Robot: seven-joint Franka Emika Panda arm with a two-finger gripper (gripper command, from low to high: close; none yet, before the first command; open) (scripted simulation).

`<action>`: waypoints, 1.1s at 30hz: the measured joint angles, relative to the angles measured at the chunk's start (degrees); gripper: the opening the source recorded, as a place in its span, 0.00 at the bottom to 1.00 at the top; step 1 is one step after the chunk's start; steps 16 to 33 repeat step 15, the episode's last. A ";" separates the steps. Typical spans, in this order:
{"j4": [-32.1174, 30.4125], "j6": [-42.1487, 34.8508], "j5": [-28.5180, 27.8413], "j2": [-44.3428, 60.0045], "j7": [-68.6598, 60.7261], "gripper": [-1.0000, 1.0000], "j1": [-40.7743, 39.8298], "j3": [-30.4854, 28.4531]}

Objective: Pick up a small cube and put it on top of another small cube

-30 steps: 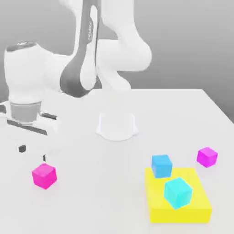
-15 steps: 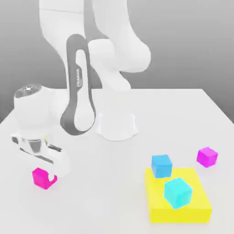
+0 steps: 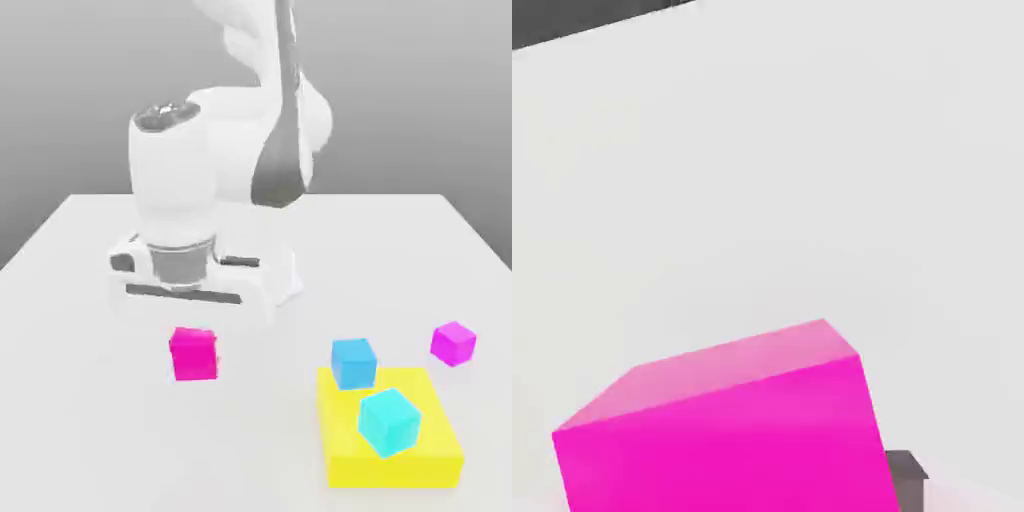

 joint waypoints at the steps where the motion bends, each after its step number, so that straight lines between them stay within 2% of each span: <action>1: -0.24 -1.47 0.50 -1.73 1.01 0.00 1.87 2.19; 5: -1.17 -7.23 2.16 -8.40 5.41 0.00 10.06 10.22; 11: -2.98 3.28 0.82 0.37 7.79 0.00 10.45 13.64; 12: -3.20 4.87 0.55 1.75 8.01 1.00 10.33 13.81; 33: -3.20 4.87 0.56 1.75 8.01 1.00 10.33 13.81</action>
